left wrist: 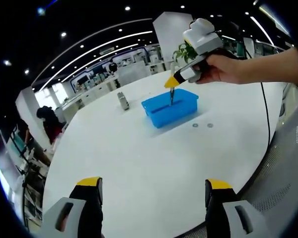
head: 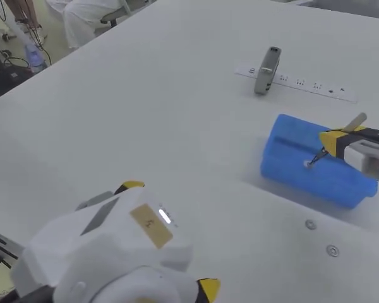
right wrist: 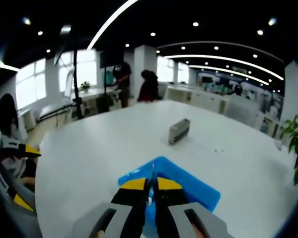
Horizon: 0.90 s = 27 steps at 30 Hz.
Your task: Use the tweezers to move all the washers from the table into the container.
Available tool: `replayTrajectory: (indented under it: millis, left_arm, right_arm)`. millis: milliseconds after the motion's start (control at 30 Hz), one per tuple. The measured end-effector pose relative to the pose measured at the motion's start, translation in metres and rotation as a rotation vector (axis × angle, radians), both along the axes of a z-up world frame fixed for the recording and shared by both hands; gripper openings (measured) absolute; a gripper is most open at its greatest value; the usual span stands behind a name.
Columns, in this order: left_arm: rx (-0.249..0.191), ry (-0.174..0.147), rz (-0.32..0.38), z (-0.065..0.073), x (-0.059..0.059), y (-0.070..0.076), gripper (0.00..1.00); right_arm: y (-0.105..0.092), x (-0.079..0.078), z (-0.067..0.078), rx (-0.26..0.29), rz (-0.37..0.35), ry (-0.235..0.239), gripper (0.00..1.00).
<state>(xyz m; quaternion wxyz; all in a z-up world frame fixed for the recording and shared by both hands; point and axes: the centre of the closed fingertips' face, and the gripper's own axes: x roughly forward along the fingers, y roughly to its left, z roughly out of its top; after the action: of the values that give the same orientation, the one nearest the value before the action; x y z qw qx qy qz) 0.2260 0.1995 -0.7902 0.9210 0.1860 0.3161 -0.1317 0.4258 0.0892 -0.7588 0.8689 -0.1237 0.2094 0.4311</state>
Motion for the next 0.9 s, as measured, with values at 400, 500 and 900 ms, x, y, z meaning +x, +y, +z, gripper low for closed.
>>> replayTrajectory:
  millis: [400, 500, 900]
  left_arm:
    - [0.003, 0.008, -0.001, -0.001, -0.001, 0.0, 0.87]
    - [0.003, 0.009, 0.0, -0.001, -0.001, 0.0, 0.87]
    - [0.01, 0.012, 0.0, -0.002, -0.001, 0.001, 0.86]
  right_arm:
    - [0.004, 0.01, -0.028, -0.064, 0.006, 0.007, 0.02]
    - [0.005, 0.012, -0.032, -0.07, 0.003, 0.011, 0.02]
    - [0.005, 0.016, -0.042, -0.088, 0.005, 0.026, 0.02]
